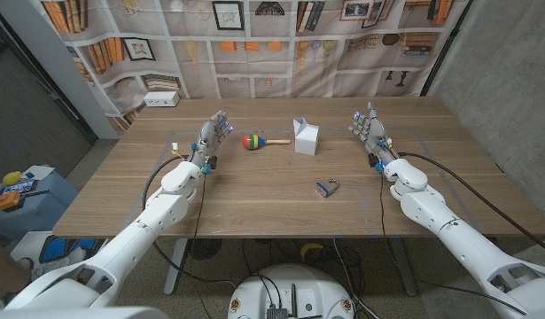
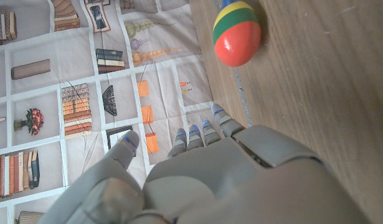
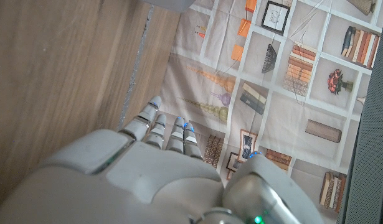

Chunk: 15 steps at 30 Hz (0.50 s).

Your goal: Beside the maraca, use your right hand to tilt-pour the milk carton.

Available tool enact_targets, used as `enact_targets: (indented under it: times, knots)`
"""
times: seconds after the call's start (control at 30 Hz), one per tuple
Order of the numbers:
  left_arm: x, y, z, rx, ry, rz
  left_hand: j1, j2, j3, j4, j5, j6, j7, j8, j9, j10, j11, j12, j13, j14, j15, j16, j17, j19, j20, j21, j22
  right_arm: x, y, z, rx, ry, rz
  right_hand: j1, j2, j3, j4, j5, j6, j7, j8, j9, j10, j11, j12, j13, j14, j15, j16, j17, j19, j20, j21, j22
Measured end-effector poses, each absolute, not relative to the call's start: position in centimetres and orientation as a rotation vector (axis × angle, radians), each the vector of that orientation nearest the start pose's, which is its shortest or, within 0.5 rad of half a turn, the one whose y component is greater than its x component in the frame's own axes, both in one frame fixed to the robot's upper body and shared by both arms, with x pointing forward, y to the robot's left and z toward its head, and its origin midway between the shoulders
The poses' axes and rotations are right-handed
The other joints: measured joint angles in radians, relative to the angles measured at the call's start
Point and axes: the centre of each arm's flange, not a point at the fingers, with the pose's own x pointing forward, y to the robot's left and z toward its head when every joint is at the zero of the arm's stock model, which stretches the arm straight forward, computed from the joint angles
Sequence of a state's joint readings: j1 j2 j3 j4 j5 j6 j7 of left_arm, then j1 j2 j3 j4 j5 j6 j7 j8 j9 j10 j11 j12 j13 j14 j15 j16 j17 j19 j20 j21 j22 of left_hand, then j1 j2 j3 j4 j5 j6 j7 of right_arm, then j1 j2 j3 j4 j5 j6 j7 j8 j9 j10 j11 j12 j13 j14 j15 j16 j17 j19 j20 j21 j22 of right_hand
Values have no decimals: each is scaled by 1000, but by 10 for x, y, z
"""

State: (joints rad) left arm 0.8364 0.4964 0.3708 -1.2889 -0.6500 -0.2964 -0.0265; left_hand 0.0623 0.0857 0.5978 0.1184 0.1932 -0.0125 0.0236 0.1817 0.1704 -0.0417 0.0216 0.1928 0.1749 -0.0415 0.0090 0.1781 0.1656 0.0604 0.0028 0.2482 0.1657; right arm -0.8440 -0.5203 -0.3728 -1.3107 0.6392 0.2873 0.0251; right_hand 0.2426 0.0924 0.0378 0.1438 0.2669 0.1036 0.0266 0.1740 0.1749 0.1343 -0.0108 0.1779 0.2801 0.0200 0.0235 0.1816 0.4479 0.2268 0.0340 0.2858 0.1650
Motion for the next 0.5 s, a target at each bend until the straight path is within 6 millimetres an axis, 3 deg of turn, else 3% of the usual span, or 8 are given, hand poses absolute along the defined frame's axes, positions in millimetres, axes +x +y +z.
enact_targets:
  times: [0.2, 0.5]
  knots:
    - [653, 287, -27, -56, -600, -198, 4, 4, 7, -7, 0, 0, 0, 0, 0, 0, 0, 0, 0, 0, 0, 0, 0, 3, -3, 0, 0, 650, -289, -27, -20, -597, 196, 5, -5, -2, -2, 0, -9, -9, 0, 0, 0, 0, 1, -6, 0, 0, 4, -8, 4, -4, -5, -2]
    - [648, 291, -26, -40, -598, -189, 4, 4, 14, -14, 0, 0, 0, 0, 0, 0, 0, 0, 0, 0, 0, 0, 0, 9, 2, 0, 0, 646, -284, -20, -114, -622, 165, 37, -16, 6, -40, 0, -17, -16, 0, 0, -4, -4, 3, -23, -3, -5, 4, -28, -15, -22, -29, -2]
